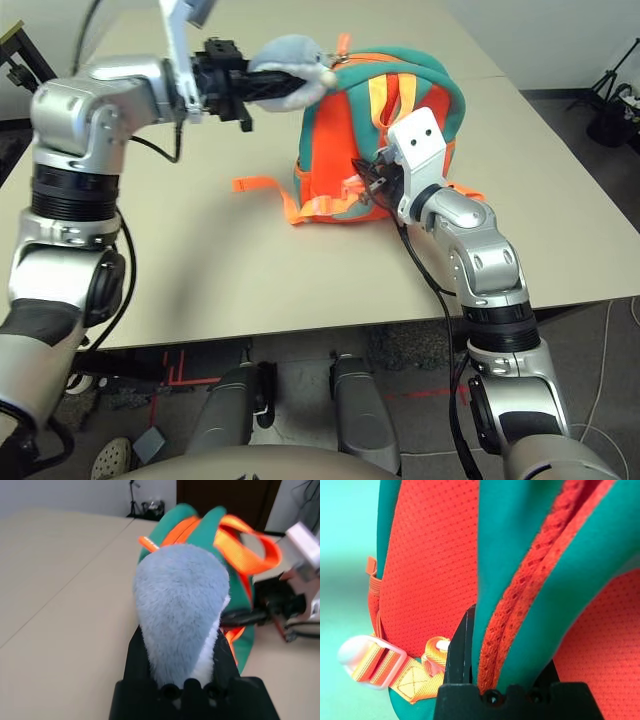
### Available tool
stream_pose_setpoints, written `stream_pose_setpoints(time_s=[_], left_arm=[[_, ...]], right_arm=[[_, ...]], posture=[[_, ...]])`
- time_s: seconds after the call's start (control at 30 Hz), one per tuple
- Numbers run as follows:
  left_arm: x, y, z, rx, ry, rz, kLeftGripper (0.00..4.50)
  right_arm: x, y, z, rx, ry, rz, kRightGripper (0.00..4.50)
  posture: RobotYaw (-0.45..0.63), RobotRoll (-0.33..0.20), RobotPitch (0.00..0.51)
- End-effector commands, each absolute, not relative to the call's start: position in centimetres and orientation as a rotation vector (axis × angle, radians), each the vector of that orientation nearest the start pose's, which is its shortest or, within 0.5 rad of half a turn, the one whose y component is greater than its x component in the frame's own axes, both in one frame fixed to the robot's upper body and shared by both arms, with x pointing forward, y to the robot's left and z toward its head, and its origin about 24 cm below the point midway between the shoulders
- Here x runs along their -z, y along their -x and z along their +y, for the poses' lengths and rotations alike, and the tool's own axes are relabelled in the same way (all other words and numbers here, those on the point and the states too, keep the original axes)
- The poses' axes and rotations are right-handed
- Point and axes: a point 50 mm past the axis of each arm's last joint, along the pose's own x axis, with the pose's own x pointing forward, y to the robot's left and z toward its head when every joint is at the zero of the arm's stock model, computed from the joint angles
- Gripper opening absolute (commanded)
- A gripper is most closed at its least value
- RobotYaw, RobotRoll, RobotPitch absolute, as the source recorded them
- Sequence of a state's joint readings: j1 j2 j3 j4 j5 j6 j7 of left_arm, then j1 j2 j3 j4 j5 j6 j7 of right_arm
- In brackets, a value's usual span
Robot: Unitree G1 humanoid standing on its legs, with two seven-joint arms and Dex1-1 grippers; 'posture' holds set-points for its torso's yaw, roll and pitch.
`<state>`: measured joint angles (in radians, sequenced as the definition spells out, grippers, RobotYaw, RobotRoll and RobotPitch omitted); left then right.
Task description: Put the pencil case into the backpack and zip it.
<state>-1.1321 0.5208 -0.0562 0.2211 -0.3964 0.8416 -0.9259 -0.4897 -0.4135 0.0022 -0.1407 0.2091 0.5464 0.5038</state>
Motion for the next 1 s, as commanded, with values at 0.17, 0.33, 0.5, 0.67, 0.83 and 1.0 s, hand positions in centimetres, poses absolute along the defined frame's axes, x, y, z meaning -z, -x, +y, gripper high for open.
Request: stream_pose_setpoints(time_s=[0.17, 0.33, 0.5, 0.67, 0.83, 1.0], left_arm=[[-22.3, -35.3, 20.5, 0.853, -0.09, 0.328, 0.45], [-16.5, -34.8, 21.1, 0.83, 0.002, 0.499, 0.45], [-12.0, -34.8, 19.0, 0.867, 0.031, 0.604, 0.45], [-9.8, -35.3, 15.9, 0.93, 0.031, 0.647, 0.45], [-8.6, -35.6, 13.6, 0.99, -0.003, 0.695, 0.45], [-9.8, -36.0, 13.2, 1.03, 0.006, 0.652, 0.45]], right_arm=[[-15.9, -31.8, -16.1, -0.581, 0.244, 0.034, 0.38], [-15.9, -32.0, -16.0, -0.591, 0.248, 0.036, 0.38], [-15.9, -32.2, -15.9, -0.597, 0.253, 0.036, 0.38], [-16.0, -32.3, -15.8, -0.601, 0.255, 0.036, 0.38], [-15.9, -32.3, -15.6, -0.604, 0.253, 0.036, 0.38], [-16.1, -32.3, -15.5, -0.605, 0.256, 0.031, 0.38]], posture=[[-0.12, 0.0, 0.14], [-0.11, 0.0, 0.14], [-0.11, 0.0, 0.138], [-0.11, 0.0, 0.136], [-0.11, 0.0, 0.135], [-0.13, 0.0, 0.132]])
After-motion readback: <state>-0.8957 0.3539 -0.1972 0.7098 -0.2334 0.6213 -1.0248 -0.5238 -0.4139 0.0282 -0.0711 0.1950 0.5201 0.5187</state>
